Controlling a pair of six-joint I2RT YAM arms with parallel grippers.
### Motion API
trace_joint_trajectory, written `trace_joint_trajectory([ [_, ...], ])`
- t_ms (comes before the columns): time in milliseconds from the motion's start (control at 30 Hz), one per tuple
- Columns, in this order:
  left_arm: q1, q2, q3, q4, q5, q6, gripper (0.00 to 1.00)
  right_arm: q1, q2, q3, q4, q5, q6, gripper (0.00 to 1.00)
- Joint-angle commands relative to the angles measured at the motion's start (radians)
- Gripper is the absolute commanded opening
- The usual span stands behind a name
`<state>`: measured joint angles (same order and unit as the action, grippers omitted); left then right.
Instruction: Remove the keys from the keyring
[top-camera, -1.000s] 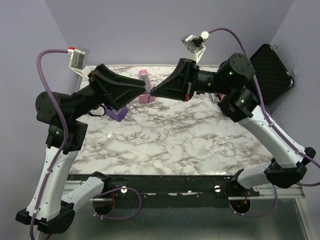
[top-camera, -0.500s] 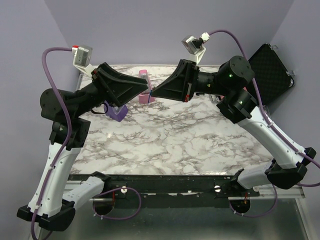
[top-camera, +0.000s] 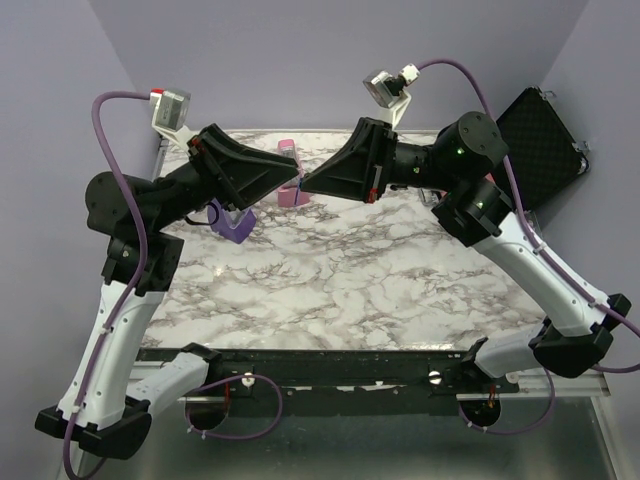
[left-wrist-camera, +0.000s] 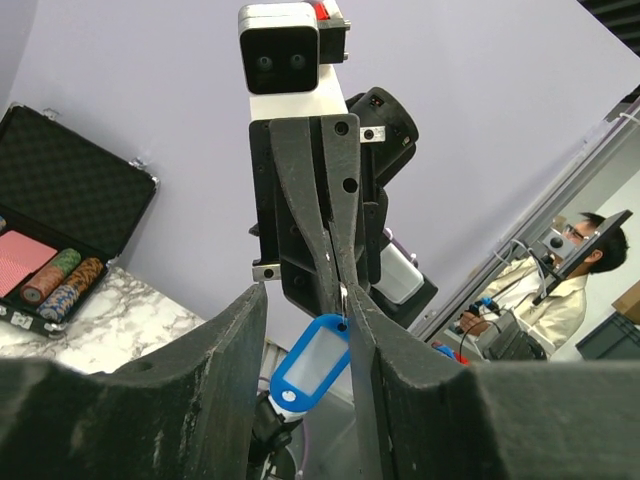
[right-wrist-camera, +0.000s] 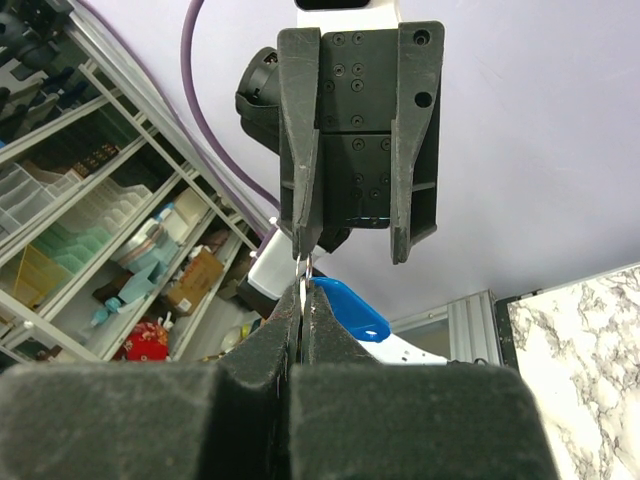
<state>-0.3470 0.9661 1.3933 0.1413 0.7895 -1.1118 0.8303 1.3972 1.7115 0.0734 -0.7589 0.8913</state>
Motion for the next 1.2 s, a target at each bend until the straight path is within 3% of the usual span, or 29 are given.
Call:
trace_joint_trajectory([
  [0,-0.004,0.002,0.009,0.026,0.025,0.003,0.44,0.004,0.02,0.01,0.029,0.01,0.003,0.01],
  [200,-0.006,0.006,0.018,0.023,0.025,0.012,0.42,0.006,0.034,0.019,0.026,0.004,0.001,0.01],
  [367,-0.006,0.011,0.024,0.012,0.025,0.023,0.33,0.004,0.043,0.028,0.025,0.003,-0.003,0.01],
  [500,-0.006,0.014,0.033,-0.015,0.022,0.044,0.16,0.004,0.054,0.039,0.016,0.0,-0.006,0.01],
  [567,-0.006,0.011,0.039,-0.041,0.014,0.056,0.0,0.004,0.057,0.04,0.014,-0.003,-0.009,0.01],
  [767,-0.007,0.022,0.067,-0.083,0.02,0.089,0.0,0.004,0.065,0.042,0.012,-0.01,-0.009,0.01],
  [1167,-0.021,0.06,0.164,-0.315,0.134,0.297,0.0,0.004,0.065,0.053,-0.072,-0.037,-0.048,0.01],
])
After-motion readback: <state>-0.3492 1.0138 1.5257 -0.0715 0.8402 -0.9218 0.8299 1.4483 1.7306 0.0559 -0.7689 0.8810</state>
